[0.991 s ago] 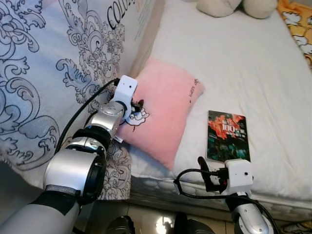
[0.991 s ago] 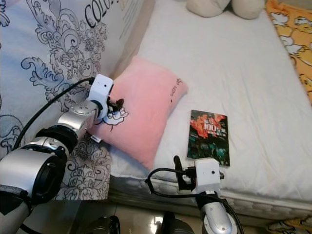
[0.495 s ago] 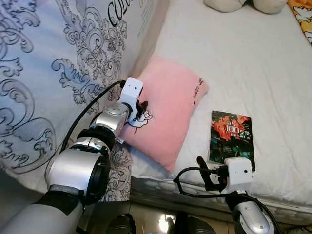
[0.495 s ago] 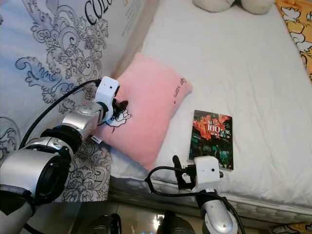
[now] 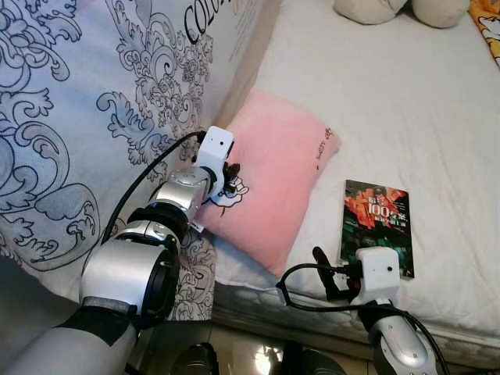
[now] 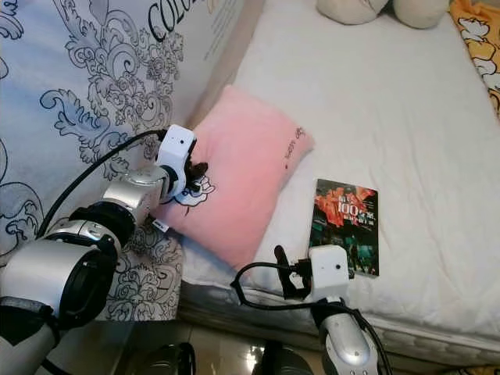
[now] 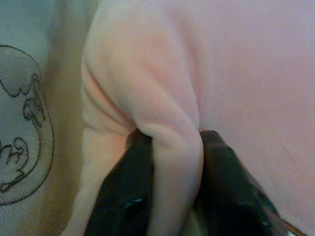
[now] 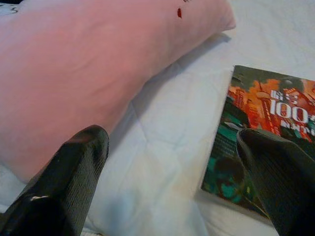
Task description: Clean up the room
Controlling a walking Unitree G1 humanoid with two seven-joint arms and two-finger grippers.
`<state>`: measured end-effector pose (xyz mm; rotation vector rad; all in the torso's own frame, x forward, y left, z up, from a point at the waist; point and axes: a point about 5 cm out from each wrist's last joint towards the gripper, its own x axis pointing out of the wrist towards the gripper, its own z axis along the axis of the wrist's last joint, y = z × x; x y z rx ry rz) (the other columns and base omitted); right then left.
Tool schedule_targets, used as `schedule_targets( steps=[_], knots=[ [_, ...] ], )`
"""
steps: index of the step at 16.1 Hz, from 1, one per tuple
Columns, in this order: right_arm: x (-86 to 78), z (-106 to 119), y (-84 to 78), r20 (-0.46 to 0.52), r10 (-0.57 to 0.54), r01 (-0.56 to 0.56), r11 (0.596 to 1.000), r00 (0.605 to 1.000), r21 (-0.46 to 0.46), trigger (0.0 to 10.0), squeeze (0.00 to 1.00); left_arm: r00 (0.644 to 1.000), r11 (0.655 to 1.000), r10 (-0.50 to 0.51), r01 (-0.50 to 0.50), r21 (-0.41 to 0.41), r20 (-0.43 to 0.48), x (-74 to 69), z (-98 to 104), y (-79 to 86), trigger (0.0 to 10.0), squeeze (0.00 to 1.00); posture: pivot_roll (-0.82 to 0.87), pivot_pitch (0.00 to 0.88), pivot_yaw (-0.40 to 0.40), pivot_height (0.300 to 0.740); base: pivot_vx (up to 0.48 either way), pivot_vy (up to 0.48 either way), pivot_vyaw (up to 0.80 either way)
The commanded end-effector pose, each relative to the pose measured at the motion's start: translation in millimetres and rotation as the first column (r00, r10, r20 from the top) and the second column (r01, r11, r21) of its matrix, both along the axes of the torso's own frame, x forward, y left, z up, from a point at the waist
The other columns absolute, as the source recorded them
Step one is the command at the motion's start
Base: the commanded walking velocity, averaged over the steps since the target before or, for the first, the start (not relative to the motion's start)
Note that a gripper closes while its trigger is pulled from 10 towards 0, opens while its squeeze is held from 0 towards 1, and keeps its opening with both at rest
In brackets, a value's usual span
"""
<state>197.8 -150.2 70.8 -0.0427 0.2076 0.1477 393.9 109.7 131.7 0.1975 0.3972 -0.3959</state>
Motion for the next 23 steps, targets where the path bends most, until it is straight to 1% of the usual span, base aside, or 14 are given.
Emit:
schedule_targets(
  steps=[1, 3, 4, 5, 7, 9, 11, 12, 13, 15, 18, 21, 22, 23],
  knots=[
    [1.3, -2, -2.7, -0.014, -0.002, 0.002, 1.0, 1.0, 0.004, 10.0, 0.0, 1.0, 1.0, -0.004, 0.004, -0.027, -0.007, -1.5, -3, -4.7, 0.0, 0.0, -0.08, 0.107, 0.033, 0.74, 0.0, 0.0, 0.0],
    [2.6, -4, -3.2, -0.019, 0.004, -0.003, 1.0, 1.0, 0.003, 10.0, 0.0, 0.997, 0.99, 0.028, -0.018, -0.14, 0.065, 4.5, 15, -18.9, 0.0, 0.0, -0.07, 0.101, 0.026, 0.74, 0.0, 0.0, 0.0],
    [3.9, -6, -2.0, -0.023, 0.014, -0.014, 1.0, 1.0, 0.005, 10.0, 0.0, 0.995, 0.981, 0.027, -0.007, -0.195, 0.101, 5.7, 24, -33.0, 0.0, 0.0, -0.07, 0.101, 0.023, 0.74, 0.0, 0.0, 0.0],
    [4.5, -6, -1.5, -0.023, 0.018, -0.018, 1.0, 1.0, 0.006, 10.0, 0.0, 0.994, 0.978, 0.026, -0.003, -0.207, 0.108, 5.7, 25, -36.6, 0.0, 0.0, -0.07, 0.1, 0.021, 0.74, 0.0, 0.0, 0.0],
    [5.5, -6, 0.4, -0.025, 0.037, -0.037, 0.999, 0.999, 0.004, 10.0, 0.0, 0.988, 0.949, 0.056, -0.007, -0.314, 0.146, 7.2, 39, -51.5, 0.0, 0.0, -0.07, 0.098, 0.019, 0.74, 0.0, 0.0, 0.0],
    [5.0, -8, -0.4, -0.031, 0.041, -0.041, 0.999, 0.999, 0.001, 10.0, 0.0, 0.983, 0.937, 0.059, 0.005, -0.35, 0.172, 8.5, 48, -57.7, 0.0, 0.0, -0.06, 0.097, 0.018, 0.74, 0.0, 0.0, 0.0],
    [5.5, -9, -1.1, -0.036, 0.045, -0.045, 0.999, 0.998, 0.0, 10.0, 0.0, 0.965, 0.925, 0.137, -0.044, -0.378, 0.222, 13.7, 62, -51.2, 0.0, 0.0, -0.06, 0.097, 0.019, 0.74, 0.0, 0.0, 0.0],
    [5.5, -9, -1.1, -0.036, 0.045, -0.045, 0.999, 0.998, 0.0, 10.0, 0.0, 0.965, 0.925, 0.137, -0.044, -0.378, 0.222, 13.7, 62, -51.2, 0.0, 0.0, -0.06, 0.097, 0.019, 0.74, 0.0, 0.0, 0.0],
    [6.0, -11, -0.3, -0.04, 0.054, -0.054, 0.999, 0.998, -0.002, 10.0, 0.0, 0.947, 0.917, 0.21, -0.104, -0.385, 0.244, 16.8, 67, -40.3, 0.0, 0.0, -0.05, 0.095, 0.017, 0.74, 0.0, 0.0, 0.0],
    [6.8, -12, 0.0, -0.042, 0.068, -0.068, 0.998, 0.997, -0.009, 10.0, 0.0, 0.879, 0.885, 0.386, -0.268, -0.38, 0.279, 18.6, 64, -10.3, 0.0, 0.0, -0.05, 0.094, 0.016, 0.74, 0.0, 0.0, 0.0],
    [7.5, -12, -2.5, -0.043, 0.074, -0.075, 0.997, 0.996, -0.017, 10.0, 0.0, 0.798, 0.847, 0.498, -0.365, -0.386, 0.34, 16.1, 63, 13.9, 0.0, 0.0, -0.05, 0.094, 0.004, 0.74, 0.0, 0.0, 0.0],
    [7.8, -12, -4.1, -0.048, 0.088, -0.089, 0.996, 0.995, -0.023, 10.0, 0.0, 0.705, 0.83, 0.546, -0.379, -0.409, 0.453, 11.0, 75, 17.2, 0.0, 0.0, -0.04, 0.094, -0.003, 0.74, 0.0, 0.0, 0.0],
    [8.2, -13, -3.4, -0.052, 0.094, -0.096, 0.995, 0.994, -0.024, 10.0, 0.0, 0.7, 0.845, 0.527, -0.373, -0.383, 0.481, 7.2, 71, 11.0, 0.0, 0.0, -0.04, 0.095, -0.006, 0.74, 0.0, 0.0, 0.0],
    [8.5, -14, -3.1, -0.055, 0.098, -0.1, 0.995, 0.994, -0.023, 10.0, 0.0, 0.715, 0.87, 0.49, -0.362, -0.336, 0.499, 3.6, 62, 3.4, 0.0, 0.0, -0.04, 0.095, -0.009, 0.74, 0.0, 0.0, 0.0]
  ],
)
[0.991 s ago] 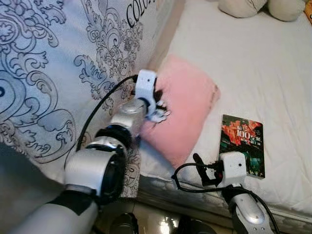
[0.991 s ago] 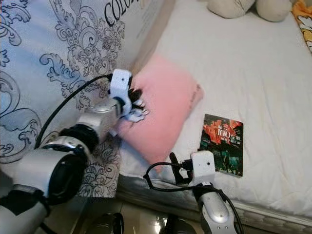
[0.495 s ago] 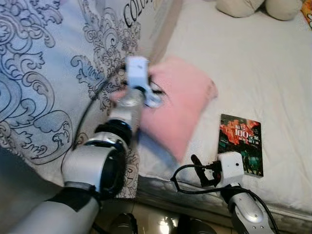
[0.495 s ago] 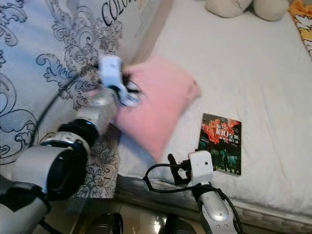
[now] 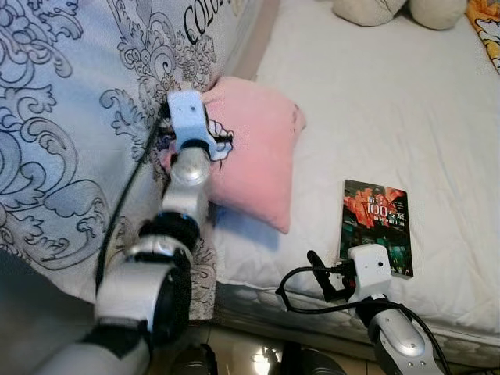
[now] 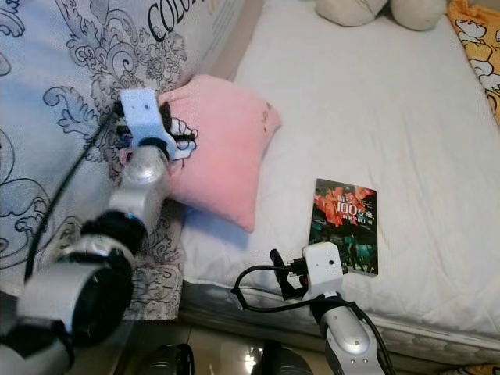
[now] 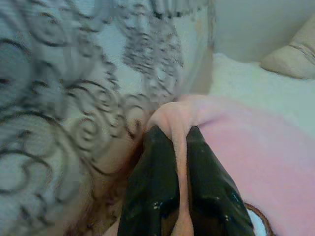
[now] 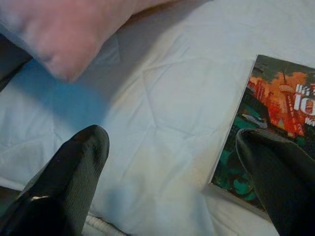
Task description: Clean up the room
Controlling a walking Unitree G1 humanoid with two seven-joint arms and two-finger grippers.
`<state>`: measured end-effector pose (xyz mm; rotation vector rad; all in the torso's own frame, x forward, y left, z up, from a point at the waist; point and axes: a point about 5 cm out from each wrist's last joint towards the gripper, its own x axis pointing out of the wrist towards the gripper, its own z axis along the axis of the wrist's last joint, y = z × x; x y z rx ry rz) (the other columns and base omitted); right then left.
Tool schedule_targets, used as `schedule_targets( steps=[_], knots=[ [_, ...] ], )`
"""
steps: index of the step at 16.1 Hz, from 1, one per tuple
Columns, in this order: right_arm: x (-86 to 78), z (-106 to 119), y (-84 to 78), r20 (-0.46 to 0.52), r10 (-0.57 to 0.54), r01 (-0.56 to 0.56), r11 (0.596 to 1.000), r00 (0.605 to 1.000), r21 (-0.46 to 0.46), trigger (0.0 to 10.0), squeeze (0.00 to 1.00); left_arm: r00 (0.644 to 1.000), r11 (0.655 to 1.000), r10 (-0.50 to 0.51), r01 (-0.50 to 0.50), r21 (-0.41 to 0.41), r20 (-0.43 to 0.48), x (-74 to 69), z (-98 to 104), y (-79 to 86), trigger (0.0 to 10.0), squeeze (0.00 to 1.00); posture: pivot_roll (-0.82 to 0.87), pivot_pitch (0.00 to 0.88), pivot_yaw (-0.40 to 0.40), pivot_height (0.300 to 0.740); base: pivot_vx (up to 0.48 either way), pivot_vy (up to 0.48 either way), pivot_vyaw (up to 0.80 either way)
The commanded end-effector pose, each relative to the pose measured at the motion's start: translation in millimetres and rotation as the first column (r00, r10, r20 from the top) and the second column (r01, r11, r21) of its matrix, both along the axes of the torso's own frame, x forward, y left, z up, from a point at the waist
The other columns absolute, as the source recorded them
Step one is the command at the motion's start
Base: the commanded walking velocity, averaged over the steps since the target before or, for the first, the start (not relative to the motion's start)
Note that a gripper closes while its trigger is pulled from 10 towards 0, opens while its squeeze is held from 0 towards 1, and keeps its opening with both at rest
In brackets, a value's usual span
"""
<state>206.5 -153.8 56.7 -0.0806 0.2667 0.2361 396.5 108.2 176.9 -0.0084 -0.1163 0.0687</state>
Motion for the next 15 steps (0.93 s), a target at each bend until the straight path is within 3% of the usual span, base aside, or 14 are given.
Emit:
schedule_targets(
  steps=[1, 3, 5, 6, 7, 8, 9, 10, 11, 12, 15],
  knots=[
    [0.3, -1, 1.6, -0.001, 0.017, -0.017, 1.0, 1.0, 0.006, 10.0, 0.0, 1.0, 1.0, -0.011, 0.011, 0.026, 0.01, -3.3, -4, -5.6, 0.0, 0.0, -0.03, 0.094, -0.014, 0.74, 0.0, 0.0, 0.0],
    [0.6, -2, 3.4, -0.008, 0.039, -0.039, 0.999, 0.999, 0.0, 10.0, 0.0, 0.964, 0.995, -0.097, 0.102, 0.007, -0.248, -26.4, -69, -30.7, 0.0, 0.0, -0.03, 0.092, -0.016, 0.74, 0.0, 0.0, 0.0],
    [1.0, -3, 2.5, -0.011, 0.039, -0.039, 0.999, 0.999, -0.003, 10.0, 0.0, 0.949, 0.993, -0.11, 0.117, 0.005, -0.294, -33.3, -81, -38.2, 0.0, 0.0, -0.04, 0.091, -0.017, 0.74, 0.0, 0.0, 0.0],
    [1.2, -4, 1.9, -0.014, 0.041, -0.041, 0.999, 0.999, -0.007, 10.0, 0.0, 0.948, 0.99, -0.126, 0.139, 0.023, -0.293, -35.5, -82, -44.9, 2.2, 0.0, -0.04, 0.091, -0.017, 0.74, 0.0, 0.0, 0.0],
    [1.6, -4, 1.9, -0.014, 0.042, -0.042, 0.999, 0.999, -0.008, 10.0, 0.0, 0.946, 0.988, -0.137, 0.152, 0.029, -0.293, -34.4, -80, -46.0, 6.6, 0.0, -0.05, 0.088, -0.017, 0.74, 0.0, 0.0, 0.0],
    [1.9, -4, 1.7, -0.014, 0.041, -0.041, 0.999, 0.999, -0.01, 10.0, 0.0, 0.957, 0.984, -0.131, 0.158, 0.087, -0.257, -29.5, -72, -42.2, 10.0, 0.0, -0.05, 0.087, -0.015, 0.74, 0.0, 0.0, 0.0],
    [1.8, -3, 1.2, -0.011, 0.035, -0.035, 0.999, 0.999, -0.012, 10.0, 0.0, 0.969, 0.976, -0.132, 0.164, 0.144, -0.207, -23.9, -61, -37.6, 10.0, 0.0, -0.05, 0.086, -0.014, 0.74, 0.0, 0.0, 0.0],
    [2.1, -3, 0.5, -0.006, 0.025, -0.026, 1.0, 1.0, -0.015, 10.0, 0.0, 0.976, 0.966, -0.14, 0.172, 0.194, -0.165, -20.3, -52, -35.5, 10.0, 0.36, -0.05, 0.082, -0.013, 0.74, 0.0, 0.0, 0.0],
    [4.1, -1, -1.2, 0.014, 0.004, -0.004, 1.0, 1.0, -0.015, 10.0, 0.0, 0.976, 0.916, -0.215, 0.211, 0.342, -0.028, -12.2, -23, -34.2, 10.0, 1.0, -0.05, 0.077, -0.013, 0.74, 0.0, 0.0, 0.0],
    [6.6, 0, -2.9, 0.022, -0.017, 0.017, 1.0, 1.0, 0.001, 10.0, 0.0, 0.956, 0.87, -0.291, 0.246, 0.428, 0.041, -9.4, -4, -35.5, 10.0, 1.0, -0.04, 0.073, -0.013, 0.74, 0.0, 0.0, 0.0],
    [9.7, -1, -1.8, 0.02, -0.012, 0.011, 1.0, 1.0, 0.01, 10.0, 0.0, 0.943, 0.842, -0.327, 0.261, 0.472, 0.063, -6.7, 8, -29.1, 10.0, 1.0, -0.02, 0.065, -0.017, 0.74, 0.0, 0.0, 0.0]
  ],
)
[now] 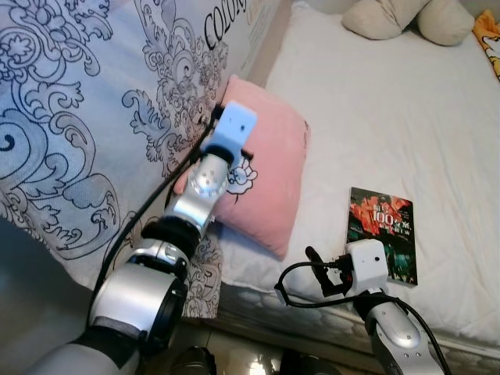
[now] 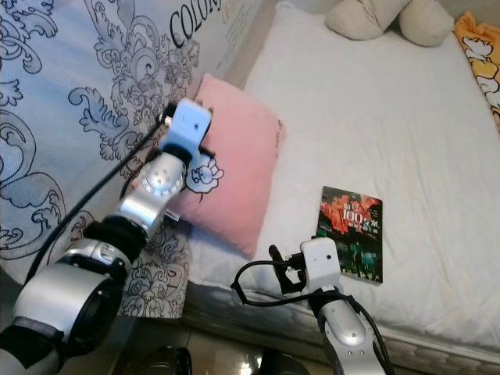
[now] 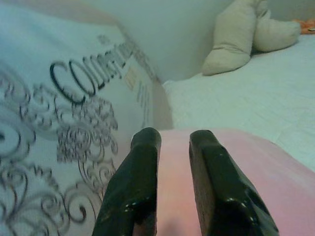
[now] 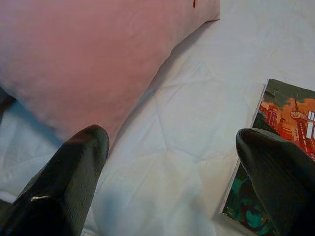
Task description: Clean up the room
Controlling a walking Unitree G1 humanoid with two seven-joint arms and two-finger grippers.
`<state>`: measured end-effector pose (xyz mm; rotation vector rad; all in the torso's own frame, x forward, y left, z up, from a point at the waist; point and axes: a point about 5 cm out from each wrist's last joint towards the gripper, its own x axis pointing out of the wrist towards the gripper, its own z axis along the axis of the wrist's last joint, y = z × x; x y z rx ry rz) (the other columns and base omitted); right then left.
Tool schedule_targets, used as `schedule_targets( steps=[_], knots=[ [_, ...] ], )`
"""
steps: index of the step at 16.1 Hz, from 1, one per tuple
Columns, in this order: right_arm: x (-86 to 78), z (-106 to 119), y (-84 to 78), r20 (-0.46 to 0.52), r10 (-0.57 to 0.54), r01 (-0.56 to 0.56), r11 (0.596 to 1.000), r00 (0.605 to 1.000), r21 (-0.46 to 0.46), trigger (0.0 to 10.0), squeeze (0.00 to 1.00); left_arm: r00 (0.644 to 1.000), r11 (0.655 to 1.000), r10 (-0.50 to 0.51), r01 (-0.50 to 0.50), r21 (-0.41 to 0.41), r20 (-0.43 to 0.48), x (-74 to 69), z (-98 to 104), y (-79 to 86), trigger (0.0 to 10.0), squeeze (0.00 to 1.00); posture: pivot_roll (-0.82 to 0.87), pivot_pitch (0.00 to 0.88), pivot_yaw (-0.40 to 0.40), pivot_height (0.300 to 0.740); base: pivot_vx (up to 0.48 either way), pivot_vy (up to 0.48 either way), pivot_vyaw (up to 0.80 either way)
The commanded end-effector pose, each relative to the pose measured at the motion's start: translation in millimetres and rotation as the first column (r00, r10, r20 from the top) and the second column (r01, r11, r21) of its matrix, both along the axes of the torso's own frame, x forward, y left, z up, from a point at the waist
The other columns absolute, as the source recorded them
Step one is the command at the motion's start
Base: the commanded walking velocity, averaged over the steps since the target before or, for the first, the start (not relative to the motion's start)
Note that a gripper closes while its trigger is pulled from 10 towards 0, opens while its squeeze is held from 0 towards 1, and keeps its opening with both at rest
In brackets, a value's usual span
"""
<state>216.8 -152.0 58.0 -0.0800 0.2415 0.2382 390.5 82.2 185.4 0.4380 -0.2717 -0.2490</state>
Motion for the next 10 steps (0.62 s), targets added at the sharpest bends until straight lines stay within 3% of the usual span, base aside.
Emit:
schedule_targets(
  steps=[1, 3, 4, 5, 6, 7, 8, 9, 10],
  knots=[
    [0.0, -2, -3.0, -0.004, -0.013, 0.013, 1.0, 1.0, 0.008, 10.0, 0.0, 1.0, 0.999, -0.023, 0.022, 0.025, 0.01, -0.5, 2, -1.7, 10.0, 1.0, -0.02, 0.065, -0.017, 0.74, 0.0, 0.0, 0.0],
    [3.8, -2, 0.9, 0.0, -0.003, 0.003, 1.0, 1.0, 0.017, 10.0, 0.0, 0.999, 0.997, -0.032, 0.031, 0.069, 0.01, -1.2, -1, 1.8, 10.0, 1.0, 0.0, 0.062, -0.02, 0.74, 0.0, 0.0, 0.0],
    [4.8, -3, 1.5, 0.0, -0.003, 0.003, 1.0, 1.0, 0.019, 10.0, 0.0, 0.999, 0.999, -0.035, 0.035, 0.022, -0.028, -1.3, -4, 3.0, 10.0, 1.0, 0.0, 0.053, -0.017, 0.74, 0.0, 0.0, 0.0],
    [5.7, -1, 1.1, 0.015, -0.011, 0.01, 1.0, 1.0, 0.021, 10.0, 0.0, 0.994, 0.994, -0.063, 0.055, -0.091, -0.087, -5.2, -9, 2.8, 10.0, 1.0, 0.0, 0.049, -0.015, 0.74, 0.0, 0.0, 0.0],
    [8.4, 5, -4.6, 0.058, -0.06, 0.059, 0.998, 0.996, 0.021, 10.0, 0.0, 0.982, 0.977, -0.139, 0.115, -0.178, -0.129, -20.4, -24, -1.6, 10.0, 0.0, 0.0, 0.039, -0.011, 0.74, 0.0, 0.0, 0.0],
    [10.9, 10, -15.1, 0.093, -0.137, 0.136, 0.991, 0.986, 0.01, 10.0, 0.0, 0.971, 0.952, -0.194, 0.153, -0.265, -0.138, -40.1, -35, -3.4, 10.0, 0.0, 0.0, 0.027, -0.007, 0.74, 0.0, 0.0, 0.0],
    [12.5, 16, -24.0, 0.128, -0.181, 0.181, 0.983, 0.975, 0.008, 10.0, 0.0, 0.977, 0.939, -0.17, 0.121, -0.321, -0.128, -54.0, -40, 3.5, 10.0, 0.0, -0.01, 0.017, -0.006, 0.74, 0.0, 0.0, 0.0],
    [13.1, 18, -27.6, 0.143, -0.197, 0.199, 0.98, 0.97, 0.005, 10.0, 0.0, 0.981, 0.936, -0.15, 0.1, -0.338, -0.123, -58.1, -41, 6.7, 10.0, 0.57, 0.0, 0.008, -0.008, 0.74, 0.0, 0.0, 0.0],
    [11.8, 22, -42.5, 0.186, -0.267, 0.268, 0.963, 0.946, 0.018, 10.0, 1.0, 0.985, 0.934, -0.092, 0.033, -0.357, -0.149, -68.4, -48, 16.1, 10.0, 1.0, 0.03, 0.0, -0.029, 0.74, 0.0, 0.0, 0.0]
  ],
)
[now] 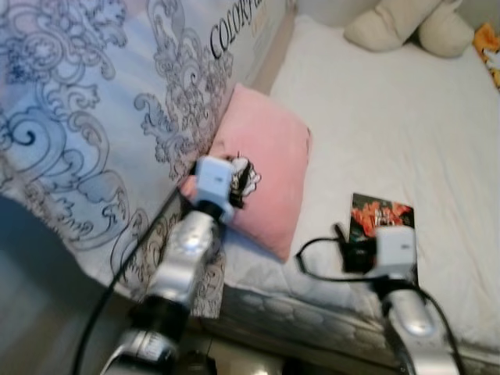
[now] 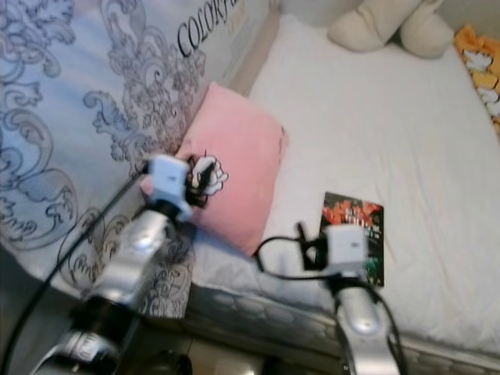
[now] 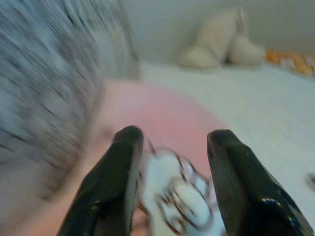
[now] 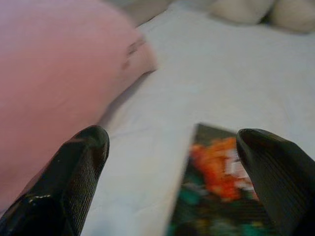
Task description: Clean up the room
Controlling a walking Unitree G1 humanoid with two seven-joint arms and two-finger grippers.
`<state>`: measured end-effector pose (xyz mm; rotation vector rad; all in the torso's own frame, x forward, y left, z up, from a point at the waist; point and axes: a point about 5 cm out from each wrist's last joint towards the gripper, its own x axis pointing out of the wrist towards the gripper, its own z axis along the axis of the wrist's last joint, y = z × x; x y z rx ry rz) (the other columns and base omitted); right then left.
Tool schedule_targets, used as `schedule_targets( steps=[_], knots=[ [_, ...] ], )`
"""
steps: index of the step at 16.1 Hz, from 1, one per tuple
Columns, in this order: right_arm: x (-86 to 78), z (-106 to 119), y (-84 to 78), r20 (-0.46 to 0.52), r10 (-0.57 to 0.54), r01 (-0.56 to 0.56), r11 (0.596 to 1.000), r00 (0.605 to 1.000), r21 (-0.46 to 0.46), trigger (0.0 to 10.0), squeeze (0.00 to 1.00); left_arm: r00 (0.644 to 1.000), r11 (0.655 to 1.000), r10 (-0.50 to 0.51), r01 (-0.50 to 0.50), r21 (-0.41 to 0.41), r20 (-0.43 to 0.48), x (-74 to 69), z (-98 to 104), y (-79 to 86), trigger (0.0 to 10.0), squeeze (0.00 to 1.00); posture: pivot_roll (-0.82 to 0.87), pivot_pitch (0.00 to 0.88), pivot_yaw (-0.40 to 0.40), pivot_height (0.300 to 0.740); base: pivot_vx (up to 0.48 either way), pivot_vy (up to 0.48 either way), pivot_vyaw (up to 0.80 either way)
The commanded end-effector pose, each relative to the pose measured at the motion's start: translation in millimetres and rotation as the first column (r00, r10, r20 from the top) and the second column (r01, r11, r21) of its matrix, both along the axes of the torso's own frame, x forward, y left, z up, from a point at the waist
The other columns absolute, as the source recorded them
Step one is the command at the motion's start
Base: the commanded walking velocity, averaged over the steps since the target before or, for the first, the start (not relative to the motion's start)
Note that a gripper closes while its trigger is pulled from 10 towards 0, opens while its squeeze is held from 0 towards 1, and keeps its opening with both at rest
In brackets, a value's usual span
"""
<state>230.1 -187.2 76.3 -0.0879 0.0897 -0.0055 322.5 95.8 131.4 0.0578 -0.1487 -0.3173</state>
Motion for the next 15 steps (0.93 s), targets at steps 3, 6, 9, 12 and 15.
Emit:
schedule_targets(
  steps=[3, 6, 9, 12, 15],
  knots=[
    [3.4, -6, -14.2, -0.008, -0.065, 0.065, 0.998, 0.998, 0.013, 10.0, 1.0, 0.998, 0.999, 0.045, -0.046, -0.028, -0.051, -6.7, -6, 14.7, 10.0, 1.0, 0.05, 0.0, -0.041, 0.74, 0.0, -0.11, 0.0],
    [14.9, -8, -13.7, 0.0, -0.076, 0.076, 0.997, 0.997, 0.034, 10.0, 1.0, 0.997, 1.0, 0.016, -0.018, -0.022, -0.073, 0.5, -5, 10.0, 10.0, 1.0, 0.05, 0.0, -0.047, 0.74, 0.0, -0.451, 0.0],
    [24.3, -9, -6.2, 0.007, -0.049, 0.049, 0.998, 0.999, 0.033, 10.0, 1.0, 0.996, 0.999, -0.048, 0.047, -0.006, -0.08, 6.7, -3, -1.8, 10.0, 1.0, 0.04, 0.0, -0.032, 0.74, 0.094, -0.41, 0.0],
    [28.7, -7, -3.1, 0.025, -0.037, 0.037, 0.999, 0.999, 0.032, 10.0, 0.0, 0.994, 0.998, -0.042, 0.047, 0.046, -0.097, 12.4, -5, -6.3, 10.0, 0.0, 0.03, 0.0, -0.024, 0.74, 0.194, -0.252, 0.0],
    [28.9, -9, -4.7, 0.024, -0.05, 0.05, 0.998, 0.998, 0.025, 10.0, 0.0, 0.993, 0.998, -0.064, 0.066, 0.018, -0.097, 13.1, -6, -12.0, 10.0, 0.0, 0.02, 0.0, -0.017, 0.74, 0.171, -0.269, 0.0]
  ],
)
